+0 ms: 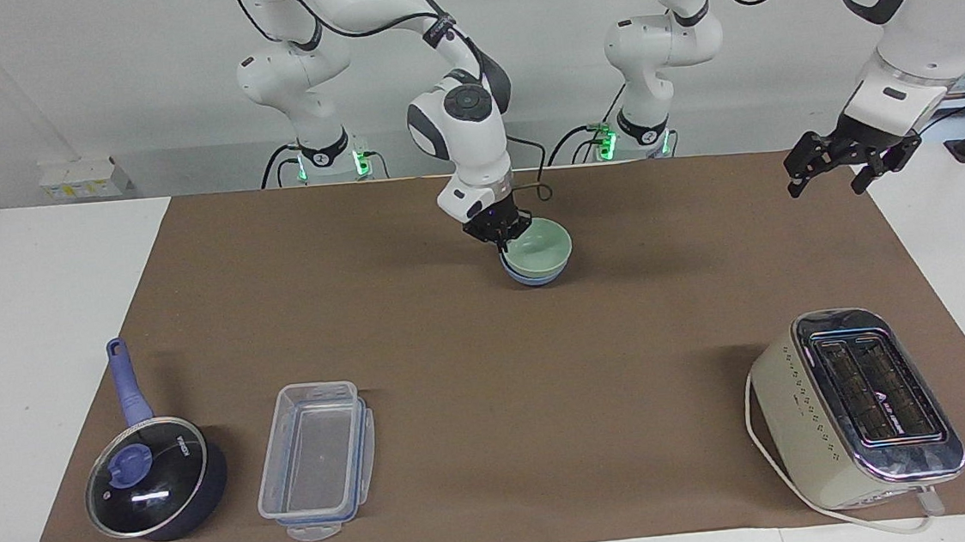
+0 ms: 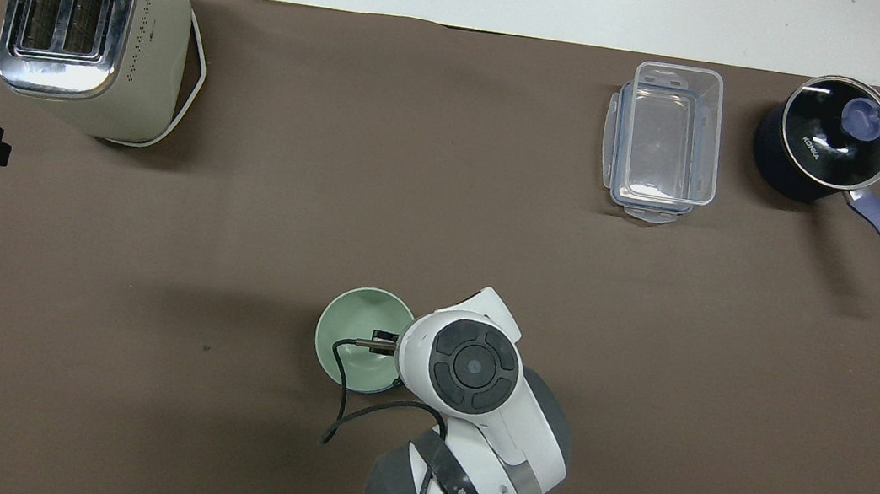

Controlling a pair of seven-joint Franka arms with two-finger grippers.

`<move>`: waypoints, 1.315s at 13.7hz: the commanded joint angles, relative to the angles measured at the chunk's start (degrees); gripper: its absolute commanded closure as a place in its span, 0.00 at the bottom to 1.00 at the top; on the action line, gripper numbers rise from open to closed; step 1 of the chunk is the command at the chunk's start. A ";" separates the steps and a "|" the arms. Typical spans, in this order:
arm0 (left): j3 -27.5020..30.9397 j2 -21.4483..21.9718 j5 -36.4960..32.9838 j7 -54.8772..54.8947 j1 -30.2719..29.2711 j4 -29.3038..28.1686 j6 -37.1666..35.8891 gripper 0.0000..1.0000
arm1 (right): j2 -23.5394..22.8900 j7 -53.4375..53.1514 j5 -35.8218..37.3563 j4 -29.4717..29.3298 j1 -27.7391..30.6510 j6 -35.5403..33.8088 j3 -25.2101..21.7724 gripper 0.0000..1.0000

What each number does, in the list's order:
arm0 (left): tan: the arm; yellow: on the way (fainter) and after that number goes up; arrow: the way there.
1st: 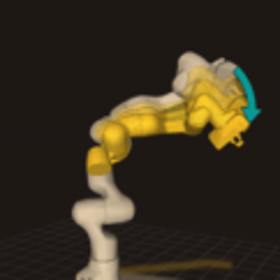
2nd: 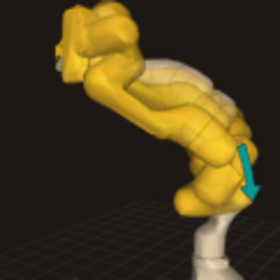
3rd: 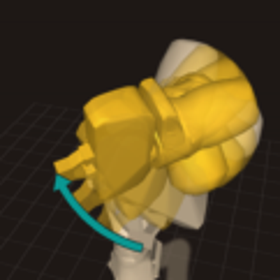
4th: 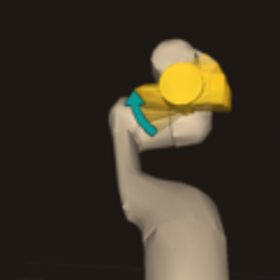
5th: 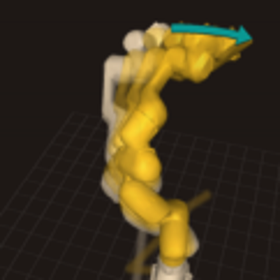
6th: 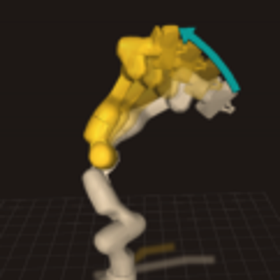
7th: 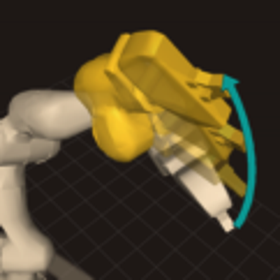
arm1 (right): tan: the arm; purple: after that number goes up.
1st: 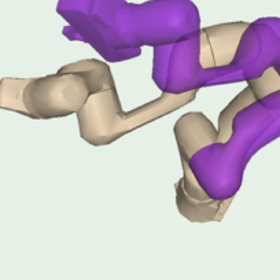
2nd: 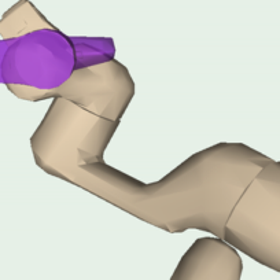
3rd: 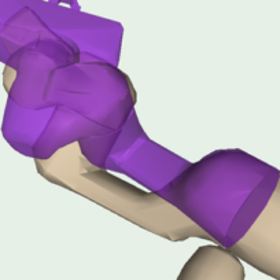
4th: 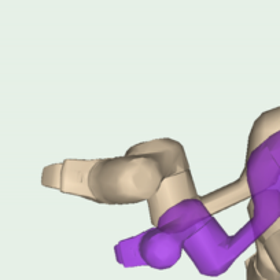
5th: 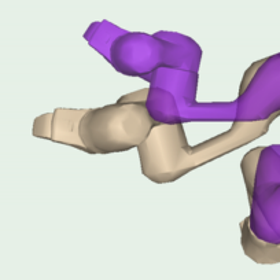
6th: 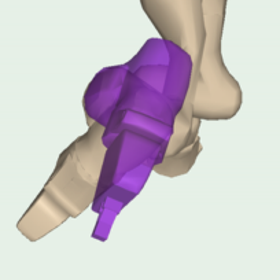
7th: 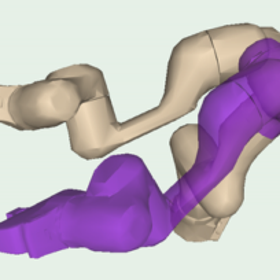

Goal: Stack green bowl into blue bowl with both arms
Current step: 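Lower the green bowl into the blue bowl and open the right gripper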

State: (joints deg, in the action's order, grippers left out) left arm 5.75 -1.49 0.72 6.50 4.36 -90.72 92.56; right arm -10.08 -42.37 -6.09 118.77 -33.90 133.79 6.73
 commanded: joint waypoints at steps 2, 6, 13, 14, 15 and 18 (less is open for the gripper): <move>-0.47 -0.18 -1.16 0.71 -0.59 0.63 -0.98 0.00 | -0.38 -1.58 1.34 -0.30 0.41 -0.37 0.21 1.00; -0.47 -0.18 -1.16 0.71 -0.59 0.63 -0.97 0.00 | -0.03 -1.84 1.26 -0.29 0.41 -3.01 0.30 1.00; -0.47 -0.18 -1.25 0.71 -0.59 0.63 -0.97 0.00 | 0.76 -2.37 -0.06 -1.26 0.50 -4.51 0.21 1.00; -0.47 -0.18 -1.16 0.71 -0.59 0.63 -0.98 0.00 | 0.76 -2.37 -0.06 -1.26 0.50 -4.24 0.21 1.00; -0.47 -0.18 -1.25 0.71 -0.59 0.63 -0.98 0.00 | 0.76 -2.37 -0.06 -1.17 0.50 -4.07 0.21 1.00; -0.47 -0.18 -1.16 0.71 -0.59 0.63 -0.98 0.00 | 0.76 -2.46 -1.55 -1.17 0.59 -3.63 0.13 1.00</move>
State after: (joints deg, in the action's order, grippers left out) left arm 5.75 -1.49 0.72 6.50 4.36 -90.72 92.56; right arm -10.11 -43.41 -6.26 117.60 -33.88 130.45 6.70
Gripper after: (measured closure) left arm 0.000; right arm 0.960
